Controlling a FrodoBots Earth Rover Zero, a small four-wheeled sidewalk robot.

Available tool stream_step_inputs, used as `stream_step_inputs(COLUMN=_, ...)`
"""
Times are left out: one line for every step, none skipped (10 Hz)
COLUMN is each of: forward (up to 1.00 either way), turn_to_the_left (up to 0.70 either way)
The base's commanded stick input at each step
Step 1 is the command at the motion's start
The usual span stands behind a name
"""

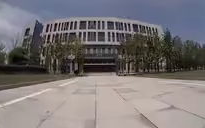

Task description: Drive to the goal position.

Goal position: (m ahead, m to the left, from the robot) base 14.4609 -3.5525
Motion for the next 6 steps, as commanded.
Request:
stream_step_inputs(forward=0.5, turn_to_the_left=0.01)
stream_step_inputs(forward=0.5, turn_to_the_left=0.01)
stream_step_inputs(forward=0.5, turn_to_the_left=0.01)
stream_step_inputs(forward=0.5, turn_to_the_left=0.01)
stream_step_inputs(forward=0.5, turn_to_the_left=0.01)
stream_step_inputs(forward=0.5, turn_to_the_left=0.01)
